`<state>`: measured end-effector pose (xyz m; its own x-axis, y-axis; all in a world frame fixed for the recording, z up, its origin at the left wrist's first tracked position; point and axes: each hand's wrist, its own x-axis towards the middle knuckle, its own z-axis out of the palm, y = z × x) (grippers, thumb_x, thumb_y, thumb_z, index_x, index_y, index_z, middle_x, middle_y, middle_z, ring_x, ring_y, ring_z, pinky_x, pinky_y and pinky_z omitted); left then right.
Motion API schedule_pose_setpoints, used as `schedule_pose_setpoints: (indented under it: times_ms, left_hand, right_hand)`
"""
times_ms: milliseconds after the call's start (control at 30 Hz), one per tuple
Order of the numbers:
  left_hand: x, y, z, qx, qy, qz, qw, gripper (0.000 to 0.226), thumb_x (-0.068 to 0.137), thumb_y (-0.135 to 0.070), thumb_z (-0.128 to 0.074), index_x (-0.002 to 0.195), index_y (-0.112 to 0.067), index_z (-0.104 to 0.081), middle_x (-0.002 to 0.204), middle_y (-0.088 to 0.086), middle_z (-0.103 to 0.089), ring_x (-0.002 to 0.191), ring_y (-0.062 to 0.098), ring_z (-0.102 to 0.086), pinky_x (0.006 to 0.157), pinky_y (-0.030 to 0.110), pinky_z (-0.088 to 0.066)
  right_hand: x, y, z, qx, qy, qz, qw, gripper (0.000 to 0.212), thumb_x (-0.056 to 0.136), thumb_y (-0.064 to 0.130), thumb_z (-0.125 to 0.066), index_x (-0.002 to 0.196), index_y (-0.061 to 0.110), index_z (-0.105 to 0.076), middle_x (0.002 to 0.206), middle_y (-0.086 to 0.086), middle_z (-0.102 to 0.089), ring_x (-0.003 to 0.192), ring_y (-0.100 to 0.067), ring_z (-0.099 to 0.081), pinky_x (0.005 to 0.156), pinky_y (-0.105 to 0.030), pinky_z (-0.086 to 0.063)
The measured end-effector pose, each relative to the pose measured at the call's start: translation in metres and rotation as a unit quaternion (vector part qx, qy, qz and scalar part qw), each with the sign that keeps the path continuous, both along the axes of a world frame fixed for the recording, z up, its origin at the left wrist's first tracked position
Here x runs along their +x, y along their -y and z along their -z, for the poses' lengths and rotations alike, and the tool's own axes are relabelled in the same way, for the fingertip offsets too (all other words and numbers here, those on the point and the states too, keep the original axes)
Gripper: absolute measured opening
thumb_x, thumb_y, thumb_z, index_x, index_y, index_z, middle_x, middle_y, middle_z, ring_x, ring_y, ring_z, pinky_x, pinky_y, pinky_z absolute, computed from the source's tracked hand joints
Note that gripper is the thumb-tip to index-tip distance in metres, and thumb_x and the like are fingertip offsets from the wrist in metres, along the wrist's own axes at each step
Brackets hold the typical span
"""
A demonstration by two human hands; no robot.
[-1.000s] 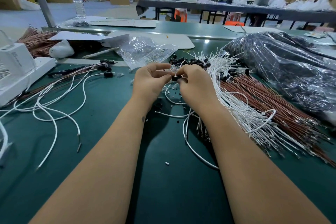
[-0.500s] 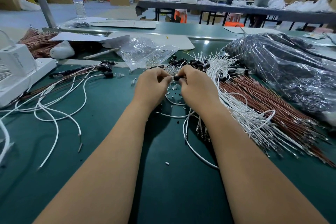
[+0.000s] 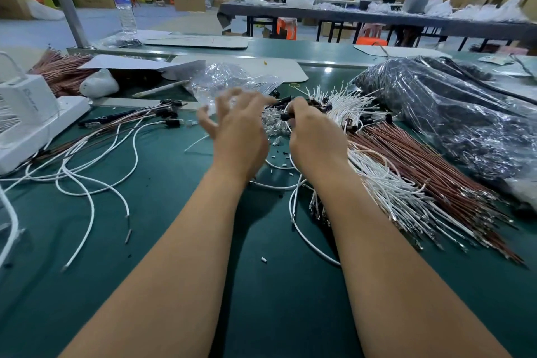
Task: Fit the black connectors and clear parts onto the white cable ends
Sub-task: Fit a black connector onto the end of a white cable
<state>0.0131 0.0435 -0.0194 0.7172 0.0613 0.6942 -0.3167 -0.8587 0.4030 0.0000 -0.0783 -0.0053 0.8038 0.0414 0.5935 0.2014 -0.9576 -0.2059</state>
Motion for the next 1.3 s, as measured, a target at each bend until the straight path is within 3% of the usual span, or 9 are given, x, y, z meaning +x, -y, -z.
schedule_pose_setpoints:
  times_ms: [133,400,533,667,800,900,1033,1167,1300]
  left_hand:
    - [0.002,-0.001,0.004,0.010,-0.034,0.069,0.997,0.029,0.097,-0.017,-0.045,0.109,-0.032,-0.067,0.097,-0.009,-0.070,0.106,0.019,-0.054,0.096,0.042,-0.020]
    - [0.008,-0.026,0.010,-0.060,-0.094,-0.139,0.984,0.037,0.085,-0.003,-0.048,0.100,-0.030,-0.069,0.083,-0.007,-0.059,0.110,0.023,-0.044,0.098,0.047,-0.021]
    - [0.007,-0.015,0.008,-0.050,-0.053,-0.022,0.997,0.037,0.089,-0.009,-0.050,0.115,-0.031,-0.064,0.109,-0.008,-0.067,0.113,0.018,-0.044,0.099,0.040,-0.020]
    - [0.004,-0.007,0.004,-0.064,-0.045,0.146,0.986,0.022,0.095,-0.015,-0.053,0.111,-0.020,-0.068,0.106,0.001,-0.069,0.094,0.024,-0.059,0.084,0.036,-0.044]
    - [0.005,-0.016,0.005,-0.076,-0.039,0.102,0.991,0.022,0.097,-0.016,-0.051,0.094,-0.010,-0.071,0.087,0.008,-0.068,0.081,0.028,-0.056,0.069,0.036,-0.043]
    - [0.010,-0.027,0.008,-0.086,-0.064,0.027,0.994,0.025,0.096,-0.012,-0.048,0.083,-0.008,-0.068,0.077,0.010,-0.065,0.078,0.032,-0.056,0.062,0.033,-0.034]
    - [0.011,-0.028,0.009,-0.046,-0.114,-0.066,0.990,0.028,0.095,-0.013,-0.045,0.109,-0.013,-0.069,0.103,0.013,-0.069,0.100,0.033,-0.054,0.080,0.036,-0.038]
    - [0.003,-0.008,0.001,-0.038,-0.026,0.069,0.997,0.031,0.093,-0.014,-0.051,0.122,-0.017,-0.063,0.118,0.004,-0.065,0.113,0.026,-0.053,0.098,0.038,-0.038]
    - [-0.001,-0.005,-0.001,-0.136,-0.030,0.173,0.975,0.027,0.090,0.000,-0.052,0.108,-0.008,-0.071,0.105,0.007,-0.069,0.101,0.022,-0.061,0.092,0.035,-0.047]
  right_hand:
    - [-0.001,-0.002,0.001,-0.004,0.002,-0.043,0.999,0.017,0.095,0.008,-0.047,0.109,0.015,-0.054,0.095,-0.005,-0.066,0.076,-0.027,-0.060,0.058,-0.030,-0.034]
    - [0.001,0.008,0.000,-0.050,-0.001,0.057,0.997,0.019,0.091,0.007,-0.054,0.109,0.011,-0.052,0.081,-0.004,-0.060,0.066,-0.025,-0.049,0.062,-0.031,-0.032]
    - [0.001,0.005,-0.002,-0.048,0.023,0.020,0.998,0.021,0.090,0.002,-0.051,0.109,0.011,-0.053,0.084,-0.005,-0.061,0.069,-0.024,-0.048,0.062,-0.030,-0.031]
    - [-0.001,-0.004,-0.001,-0.027,0.035,-0.054,0.998,0.022,0.091,0.001,-0.049,0.110,0.011,-0.053,0.091,-0.007,-0.063,0.079,-0.026,-0.055,0.066,-0.030,-0.029]
    - [-0.001,-0.005,-0.001,-0.079,0.062,-0.012,0.995,0.025,0.088,0.005,-0.054,0.111,0.016,-0.053,0.094,-0.003,-0.065,0.087,-0.026,-0.060,0.074,-0.033,-0.031]
    - [-0.001,0.003,-0.003,-0.049,0.070,0.014,0.996,0.021,0.086,0.002,-0.057,0.105,0.012,-0.056,0.086,-0.004,-0.066,0.078,-0.025,-0.060,0.072,-0.032,-0.032]
    - [0.002,0.011,-0.004,0.032,0.027,0.023,0.999,0.015,0.092,0.002,-0.053,0.104,0.011,-0.057,0.083,-0.004,-0.067,0.073,-0.025,-0.062,0.059,-0.029,-0.041]
    - [0.001,0.003,-0.002,0.102,-0.003,-0.060,0.993,0.013,0.096,0.014,-0.053,0.105,0.016,-0.061,0.088,-0.001,-0.070,0.077,-0.024,-0.062,0.062,-0.032,-0.044]
    - [0.003,-0.003,0.003,0.165,-0.032,-0.116,0.979,0.011,0.095,0.017,-0.054,0.103,0.018,-0.062,0.081,0.000,-0.067,0.076,-0.025,-0.060,0.065,-0.036,-0.049]
